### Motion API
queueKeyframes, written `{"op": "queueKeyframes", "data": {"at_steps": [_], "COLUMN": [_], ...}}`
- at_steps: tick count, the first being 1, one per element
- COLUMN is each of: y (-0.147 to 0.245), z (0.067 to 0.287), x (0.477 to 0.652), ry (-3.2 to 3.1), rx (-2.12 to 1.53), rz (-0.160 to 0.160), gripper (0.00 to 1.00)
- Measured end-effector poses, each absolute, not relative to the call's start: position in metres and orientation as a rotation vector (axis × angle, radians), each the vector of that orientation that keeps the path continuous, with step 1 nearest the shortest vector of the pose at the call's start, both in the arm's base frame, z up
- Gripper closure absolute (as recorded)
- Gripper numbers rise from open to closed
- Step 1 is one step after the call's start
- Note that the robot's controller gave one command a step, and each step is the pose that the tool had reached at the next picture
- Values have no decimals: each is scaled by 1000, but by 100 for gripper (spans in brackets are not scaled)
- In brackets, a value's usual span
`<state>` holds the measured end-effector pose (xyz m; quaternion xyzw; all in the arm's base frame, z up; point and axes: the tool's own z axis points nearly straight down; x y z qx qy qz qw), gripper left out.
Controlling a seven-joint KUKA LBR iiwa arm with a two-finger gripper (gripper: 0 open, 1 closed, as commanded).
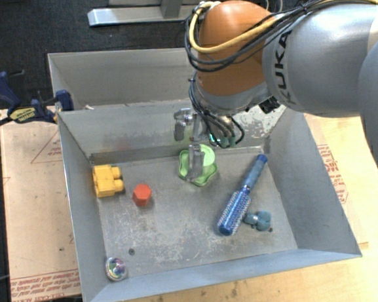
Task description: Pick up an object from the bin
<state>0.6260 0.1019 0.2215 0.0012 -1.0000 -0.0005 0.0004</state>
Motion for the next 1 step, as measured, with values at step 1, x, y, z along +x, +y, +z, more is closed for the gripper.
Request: {"op": "queueKeyframes", "data": {"at_steps": [1], "y": [211], "z": [97], "x": [631], "ry": [-3134], "rx": [-87], "rz": [-4], "gripper": [0]}}
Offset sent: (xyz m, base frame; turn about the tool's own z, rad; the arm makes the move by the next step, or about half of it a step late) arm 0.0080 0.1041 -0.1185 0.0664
